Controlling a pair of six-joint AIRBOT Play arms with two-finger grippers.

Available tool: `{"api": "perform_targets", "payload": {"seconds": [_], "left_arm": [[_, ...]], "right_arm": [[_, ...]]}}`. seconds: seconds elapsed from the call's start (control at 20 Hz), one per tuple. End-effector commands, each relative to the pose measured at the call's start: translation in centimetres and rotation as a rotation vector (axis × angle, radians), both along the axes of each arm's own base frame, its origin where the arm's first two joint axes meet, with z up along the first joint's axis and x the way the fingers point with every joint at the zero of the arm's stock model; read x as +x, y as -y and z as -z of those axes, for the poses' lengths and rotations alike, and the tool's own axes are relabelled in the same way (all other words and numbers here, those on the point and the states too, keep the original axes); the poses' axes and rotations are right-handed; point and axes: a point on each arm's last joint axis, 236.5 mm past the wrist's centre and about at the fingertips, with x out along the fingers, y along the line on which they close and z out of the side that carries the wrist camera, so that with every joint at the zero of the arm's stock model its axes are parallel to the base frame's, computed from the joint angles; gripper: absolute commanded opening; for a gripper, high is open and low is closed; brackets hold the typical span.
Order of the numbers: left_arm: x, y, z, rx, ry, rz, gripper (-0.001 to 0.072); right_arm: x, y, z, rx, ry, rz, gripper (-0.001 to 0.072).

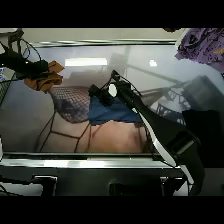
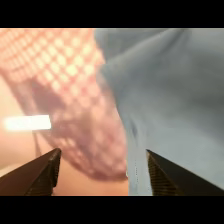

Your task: Fold the clothes and pants, and hang the long-sleeved shirts on hangers.

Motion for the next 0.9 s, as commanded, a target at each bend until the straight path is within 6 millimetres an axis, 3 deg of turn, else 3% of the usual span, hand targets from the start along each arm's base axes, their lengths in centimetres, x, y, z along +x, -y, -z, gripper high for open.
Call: {"api": "perform_targets", "payload": {"seconds": [0.0, 0.1, 0.2, 0.3, 0.4, 0.45, 0.55, 0.65, 0.75, 0.85], "left_arm": [[-0.2, 0.0, 0.8, 0.0, -0.021, 0.0, 0.0019], [-0.2, 0.0, 0.8, 0.0, -0.022, 0.0, 0.0019], [-0.2, -0.1, 0.8, 0.0, -0.022, -0.001, 0.0019], [-0.2, -0.1, 0.8, 0.0, -0.022, -0.001, 0.0019], [-0.2, -0.1, 0.8, 0.0, -0.022, -0.001, 0.0019], [-0.2, -0.1, 0.8, 0.0, -0.022, -0.001, 0.0019], [-0.2, -0.1, 0.8, 0.001, -0.022, -0.001, 0.0019], [-0.2, -0.1, 0.8, 0.0, -0.022, -0.001, 0.0019], [-0.2, -0.1, 0.8, 0.001, -0.022, -0.001, 0.0019], [-0.2, -0.1, 0.8, 0.001, -0.021, 0.001, 0.0019]], "right_arm": [[-0.1, 0.6, -1.8, 0.015, 0.017, -0.037, 0.0624], [0.3, 3.3, -3.6, 0.0, 0.01, -0.031, 0.0624], [1.2, 8.3, -5.9, -0.049, 0.039, -0.053, 0.0625], [2.2, 15.4, -8.0, -0.12, 0.066, -0.068, 0.0655], [2.3, 23.8, -9.0, -0.191, 0.047, -0.056, 0.0675], [1.9, 28.1, -8.7, -0.22, 0.013, -0.045, 0.0675], [0.5, 34.7, -6.5, -0.24, -0.08, -0.029, 0.0662], [-0.7, 37.3, -3.6, -0.145, -0.117, -0.034, 0.0662], [-1.5, 37.0, -0.7, -0.007, -0.119, -0.04, 0.0659], [-2.3, 35.3, 2.1, 0.121, -0.138, -0.053, 0.0652]]}}
